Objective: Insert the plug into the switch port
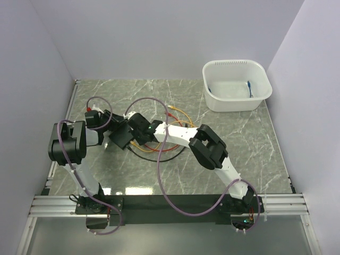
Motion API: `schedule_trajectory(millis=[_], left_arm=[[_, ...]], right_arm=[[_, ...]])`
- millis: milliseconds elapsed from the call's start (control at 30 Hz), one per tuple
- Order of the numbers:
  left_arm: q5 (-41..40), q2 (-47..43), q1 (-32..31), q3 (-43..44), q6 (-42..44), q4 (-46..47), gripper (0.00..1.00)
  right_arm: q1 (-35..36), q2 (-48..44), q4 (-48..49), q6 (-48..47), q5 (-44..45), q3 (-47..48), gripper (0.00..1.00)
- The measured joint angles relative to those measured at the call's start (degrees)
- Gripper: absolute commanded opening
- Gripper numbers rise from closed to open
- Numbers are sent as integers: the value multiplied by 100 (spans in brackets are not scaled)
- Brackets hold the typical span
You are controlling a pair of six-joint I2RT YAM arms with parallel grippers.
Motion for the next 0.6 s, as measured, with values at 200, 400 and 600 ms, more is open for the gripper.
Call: schedule_trajectory(millis=[200,400,600], left_arm=[[15,118,22,114,0,-111,31],[68,181,22,234,9,-229,31],[157,304,22,387,33,-310,31]], right_arm=[[4,24,-42,0,13,46,0],[4,103,-258,0,129,278,0],[4,284,-529,-20,197,625,0]])
